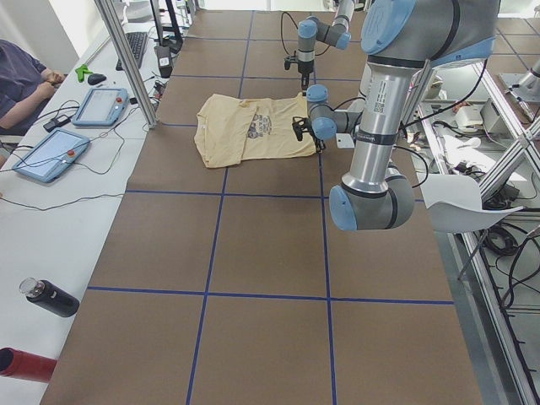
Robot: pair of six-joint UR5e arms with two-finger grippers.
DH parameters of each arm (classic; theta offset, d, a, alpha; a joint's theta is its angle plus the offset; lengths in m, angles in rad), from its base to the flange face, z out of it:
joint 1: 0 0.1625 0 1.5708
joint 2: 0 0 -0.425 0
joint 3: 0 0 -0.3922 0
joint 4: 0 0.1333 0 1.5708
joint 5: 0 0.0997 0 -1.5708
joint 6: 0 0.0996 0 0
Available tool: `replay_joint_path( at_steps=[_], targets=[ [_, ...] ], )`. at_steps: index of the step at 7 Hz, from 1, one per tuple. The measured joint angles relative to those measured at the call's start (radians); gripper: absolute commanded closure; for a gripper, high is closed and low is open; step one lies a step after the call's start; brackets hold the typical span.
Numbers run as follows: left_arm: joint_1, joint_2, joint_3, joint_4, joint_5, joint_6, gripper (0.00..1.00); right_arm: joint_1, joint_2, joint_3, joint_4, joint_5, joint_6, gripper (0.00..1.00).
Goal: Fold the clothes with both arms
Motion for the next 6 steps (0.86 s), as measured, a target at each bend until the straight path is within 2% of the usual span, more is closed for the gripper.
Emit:
replay_joint_path(
  at_steps=[2,6],
  targets=[
    [-0.010,0.013,-0.050,0.001,0.000,0.002,1.00,0.015,-0.004,0.007,0.000,0.036,0.000,1.00],
    [0.006,0.041,-0.124,0.004,-0.001,0.017,1.00,0.039,-0.082,0.080,0.000,0.182,0.001,1.00]
  ],
)
